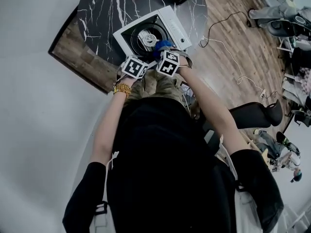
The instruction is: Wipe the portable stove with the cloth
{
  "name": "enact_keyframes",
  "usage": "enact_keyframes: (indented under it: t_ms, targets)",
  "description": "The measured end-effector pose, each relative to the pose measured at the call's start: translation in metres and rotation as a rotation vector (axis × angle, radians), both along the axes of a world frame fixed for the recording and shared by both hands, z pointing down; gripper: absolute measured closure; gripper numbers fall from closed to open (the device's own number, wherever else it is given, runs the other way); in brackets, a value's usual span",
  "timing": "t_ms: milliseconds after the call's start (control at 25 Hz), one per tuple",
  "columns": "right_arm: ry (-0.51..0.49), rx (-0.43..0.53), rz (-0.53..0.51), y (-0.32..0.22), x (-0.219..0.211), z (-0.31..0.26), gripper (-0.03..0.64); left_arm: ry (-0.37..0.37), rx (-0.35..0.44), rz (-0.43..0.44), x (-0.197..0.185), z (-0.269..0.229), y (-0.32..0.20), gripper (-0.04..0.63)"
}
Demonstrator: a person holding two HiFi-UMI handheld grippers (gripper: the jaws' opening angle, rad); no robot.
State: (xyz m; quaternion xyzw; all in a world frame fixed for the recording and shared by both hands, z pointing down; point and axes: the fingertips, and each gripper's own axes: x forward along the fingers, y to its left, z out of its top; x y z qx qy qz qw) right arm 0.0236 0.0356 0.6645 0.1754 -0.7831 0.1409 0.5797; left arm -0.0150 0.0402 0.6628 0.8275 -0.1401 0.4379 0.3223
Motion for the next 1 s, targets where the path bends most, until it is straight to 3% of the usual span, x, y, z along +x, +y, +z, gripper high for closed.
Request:
enact_keyframes:
  t_ms: [80, 240, 320, 400, 520, 600, 720, 800, 880, 920, 1000]
  targets:
    - [-0.077, -0.032, -0.005, 0.005, -0.025, -0.003, 0.54, 0.012, -0.009, -0.008, 0.0, 0.0, -0.001, 0.526]
    - [-0.115, -0.054, -0.043, 0.005, -0.037, -0.006, 0.54, 0.087, -0.094, -0.083, 0.001, -0.002, -0.005, 0.528]
    - [-0.199, -0.058, 0.004, 0.005, -0.035, -0.009, 0.538, 0.127, -0.12, -0.097, 0.0, -0.004, -0.004, 0.526]
    - [-0.312, -0.043, 0.102, 0.005, -0.029, -0.018, 0.534, 0.194, -0.111, -0.045, -0.001, -0.009, 0.0, 0.522]
    - [-0.531, 0.045, 0.33, 0.005, -0.014, -0.052, 0.534, 0.337, -0.007, 0.098, -0.008, -0.04, 0.015, 0.472]
    - [-0.718, 0.035, 0.459, 0.01, -0.016, -0.085, 0.534, 0.42, 0.115, 0.173, -0.012, -0.067, 0.021, 0.411]
    - [-0.915, -0.057, 0.491, 0.016, -0.045, -0.116, 0.533, 0.497, 0.258, 0.294, -0.008, -0.097, 0.031, 0.335]
    - [-0.968, -0.102, 0.51, 0.014, -0.059, -0.119, 0.534, 0.499, 0.286, 0.33, -0.003, -0.103, 0.035, 0.305]
    - [-1.007, -0.131, 0.542, 0.008, -0.061, -0.117, 0.532, 0.475, 0.292, 0.305, -0.003, -0.1, 0.027, 0.309]
    - [-1.023, -0.147, 0.552, 0.004, -0.06, -0.117, 0.532, 0.447, 0.306, 0.3, -0.005, -0.097, 0.022, 0.339]
    - [-1.024, -0.151, 0.558, -0.007, -0.055, -0.115, 0.498, 0.363, 0.357, 0.297, -0.011, -0.087, 0.006, 0.459]
